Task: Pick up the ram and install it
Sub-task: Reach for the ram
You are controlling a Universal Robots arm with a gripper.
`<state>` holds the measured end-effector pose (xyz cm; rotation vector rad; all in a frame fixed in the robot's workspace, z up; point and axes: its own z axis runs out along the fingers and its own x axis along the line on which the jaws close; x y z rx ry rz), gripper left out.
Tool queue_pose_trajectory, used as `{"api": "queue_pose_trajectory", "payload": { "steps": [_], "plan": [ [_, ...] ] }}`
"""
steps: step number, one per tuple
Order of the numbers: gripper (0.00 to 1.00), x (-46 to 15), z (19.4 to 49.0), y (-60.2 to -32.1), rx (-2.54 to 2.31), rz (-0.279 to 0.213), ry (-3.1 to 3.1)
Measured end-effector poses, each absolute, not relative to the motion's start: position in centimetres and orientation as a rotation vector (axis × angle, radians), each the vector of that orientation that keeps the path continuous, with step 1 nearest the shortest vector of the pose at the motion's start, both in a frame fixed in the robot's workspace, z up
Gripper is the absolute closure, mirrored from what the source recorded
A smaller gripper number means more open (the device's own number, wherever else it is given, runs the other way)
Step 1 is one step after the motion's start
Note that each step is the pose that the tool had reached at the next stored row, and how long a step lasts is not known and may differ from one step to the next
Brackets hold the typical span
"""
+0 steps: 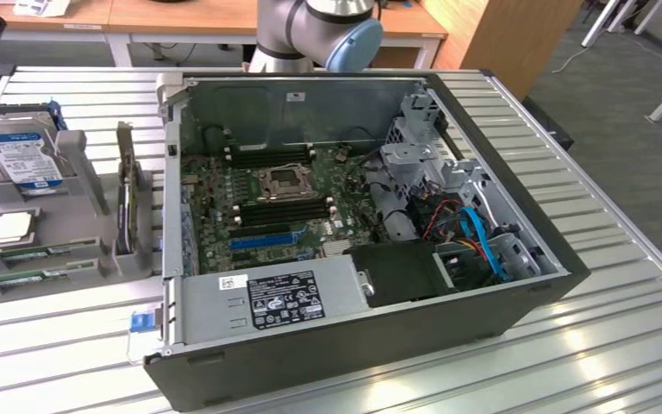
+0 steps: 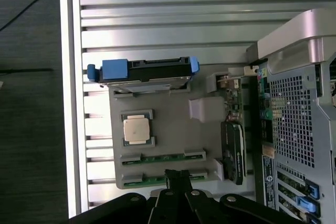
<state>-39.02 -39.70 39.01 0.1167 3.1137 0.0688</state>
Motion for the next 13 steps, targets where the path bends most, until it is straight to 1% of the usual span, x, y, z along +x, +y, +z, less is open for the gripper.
{"api": "queue_pose_trajectory", "payload": {
  "steps": [13],
  "plan": [
    [0.90, -40.7, 38.9, -39.7, 0.117, 0.069, 3.114]
  ]
}}
